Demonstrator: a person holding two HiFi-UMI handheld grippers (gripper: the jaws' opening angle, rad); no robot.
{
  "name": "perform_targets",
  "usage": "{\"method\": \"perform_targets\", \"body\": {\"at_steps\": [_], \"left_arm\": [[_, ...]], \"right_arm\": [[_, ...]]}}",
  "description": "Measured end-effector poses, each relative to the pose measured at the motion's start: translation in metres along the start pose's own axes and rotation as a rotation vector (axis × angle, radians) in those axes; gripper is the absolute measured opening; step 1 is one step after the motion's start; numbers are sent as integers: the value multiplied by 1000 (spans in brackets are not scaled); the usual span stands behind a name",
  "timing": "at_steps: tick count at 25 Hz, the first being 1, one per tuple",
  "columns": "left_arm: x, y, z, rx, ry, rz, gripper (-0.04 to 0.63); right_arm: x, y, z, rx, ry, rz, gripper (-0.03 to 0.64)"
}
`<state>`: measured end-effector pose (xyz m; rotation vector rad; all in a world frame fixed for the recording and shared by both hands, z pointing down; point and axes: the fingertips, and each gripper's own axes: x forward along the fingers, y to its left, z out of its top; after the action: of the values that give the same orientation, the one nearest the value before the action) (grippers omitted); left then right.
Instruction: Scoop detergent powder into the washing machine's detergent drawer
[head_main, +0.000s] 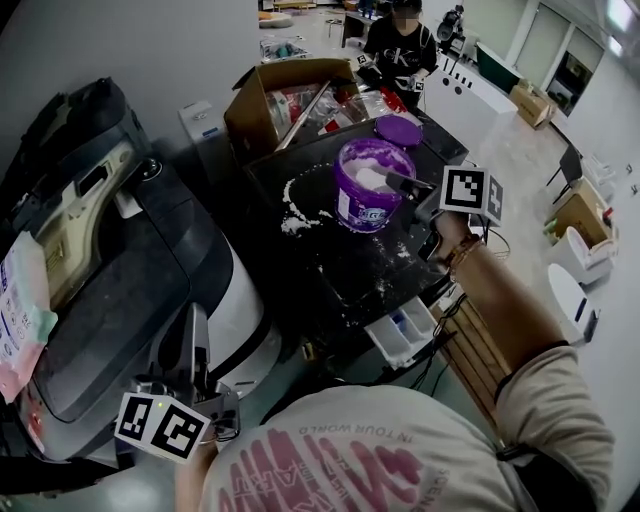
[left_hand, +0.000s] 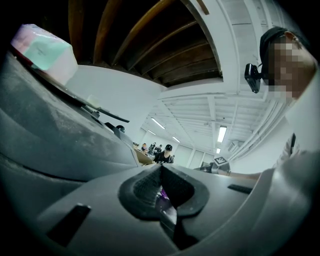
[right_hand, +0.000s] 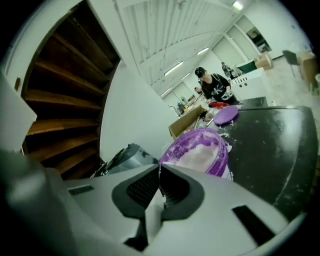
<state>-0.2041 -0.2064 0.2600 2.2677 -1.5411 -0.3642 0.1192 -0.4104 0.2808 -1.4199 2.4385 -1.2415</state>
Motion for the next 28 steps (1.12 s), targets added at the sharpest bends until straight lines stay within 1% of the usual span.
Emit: {"method": "perform_targets", "body": {"at_steps": [9,12,14,21,25,28], "left_arm": [[-8,-5,0,3,5,-12,2],[-13,-5,-1,3,4,-10,2],[-17,-4,0,1,3,-8,2],[-25,-5,0,-1,5,-23,2],[-29,-8,0,1,6,-42,2],[-31,-10,-1,-1,14,-61,2]], "right_arm": [[-8,-8,0,155,-142,-3,3],[-15,-6,4,224,-200,24,3],[-18,-2,5,266,-220,46,3],[-32,13,-8,340,-242,93,3],[-42,23,-28,369,-225,128,3],[-53,40,-48,400,-218,152,3]]}}
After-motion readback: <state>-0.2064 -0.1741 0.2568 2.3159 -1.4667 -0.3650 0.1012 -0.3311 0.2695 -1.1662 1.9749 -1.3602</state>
